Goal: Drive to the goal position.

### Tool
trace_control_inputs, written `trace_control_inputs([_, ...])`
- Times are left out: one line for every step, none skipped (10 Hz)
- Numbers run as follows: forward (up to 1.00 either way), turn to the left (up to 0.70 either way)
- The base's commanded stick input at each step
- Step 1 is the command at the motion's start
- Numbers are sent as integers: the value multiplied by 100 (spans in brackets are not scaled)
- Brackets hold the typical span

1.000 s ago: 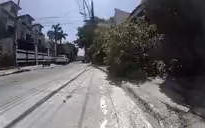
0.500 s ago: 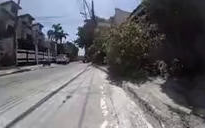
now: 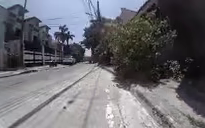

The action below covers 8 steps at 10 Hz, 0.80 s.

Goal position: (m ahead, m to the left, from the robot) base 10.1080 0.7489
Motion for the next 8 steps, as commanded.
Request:
trace_control_inputs([70, 0])
trace_control_inputs([70, 0])
trace_control_inputs([75, 0])
trace_control_inputs([85, 0])
trace_control_inputs([96, 0])
trace_control_inputs([100, 0])
trace_control_inputs([100, 0])
trace_control_inputs([100, 0])
